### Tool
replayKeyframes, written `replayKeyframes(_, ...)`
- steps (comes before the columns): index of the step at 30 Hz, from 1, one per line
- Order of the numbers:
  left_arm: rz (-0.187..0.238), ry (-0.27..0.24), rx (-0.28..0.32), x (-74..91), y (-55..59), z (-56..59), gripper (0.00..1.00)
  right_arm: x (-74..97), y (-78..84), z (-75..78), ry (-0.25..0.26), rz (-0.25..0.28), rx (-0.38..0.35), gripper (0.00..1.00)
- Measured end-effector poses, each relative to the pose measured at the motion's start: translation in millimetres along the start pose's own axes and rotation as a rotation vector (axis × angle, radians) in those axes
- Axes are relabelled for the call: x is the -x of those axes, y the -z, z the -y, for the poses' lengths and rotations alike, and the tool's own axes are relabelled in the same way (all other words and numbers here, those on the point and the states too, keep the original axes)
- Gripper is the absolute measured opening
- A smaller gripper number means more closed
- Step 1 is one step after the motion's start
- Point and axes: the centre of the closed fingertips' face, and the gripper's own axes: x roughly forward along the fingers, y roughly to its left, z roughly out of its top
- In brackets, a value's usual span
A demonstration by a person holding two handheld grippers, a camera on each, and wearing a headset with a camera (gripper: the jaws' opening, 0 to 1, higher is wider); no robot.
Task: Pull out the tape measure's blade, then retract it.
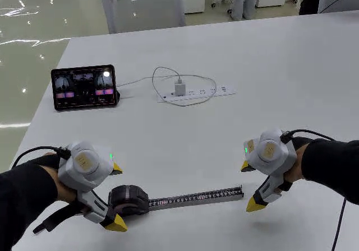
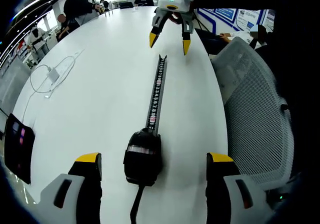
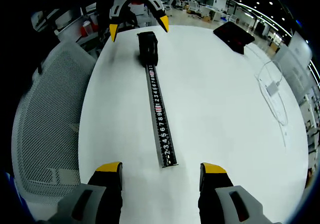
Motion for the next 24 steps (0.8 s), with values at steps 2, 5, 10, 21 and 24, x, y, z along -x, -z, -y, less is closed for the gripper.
replayKeyframes(2,0.006,-0.005,0.022,0.7,-0.1,-0.2,0.86,2.2,-2.1,-0.3,0.008,0.013,-0.035,0.64)
replayKeyframes(5,0.05,-0.064,0.085,1.7,-3.9,-8.1,0.96,8.8,-10.7,9.3,0.062,0.096,-0.13,0.67)
replayKeyframes(10,0.134,-0.105,0.212,4.8,-4.4,-11.5,0.99,22.4,-20.5,13.5,0.096,0.226,-0.273,0.75)
replayKeyframes(21,0.318,-0.225,0.436,13.8,0.6,-15.1,0.99,26.7,9.1,-1.0,0.207,0.295,-0.366,0.86)
replayKeyframes(24,0.332,-0.31,0.45,17.9,12.8,-21.4,0.99,30.7,18.3,-5.6,0.244,0.314,-0.394,0.87)
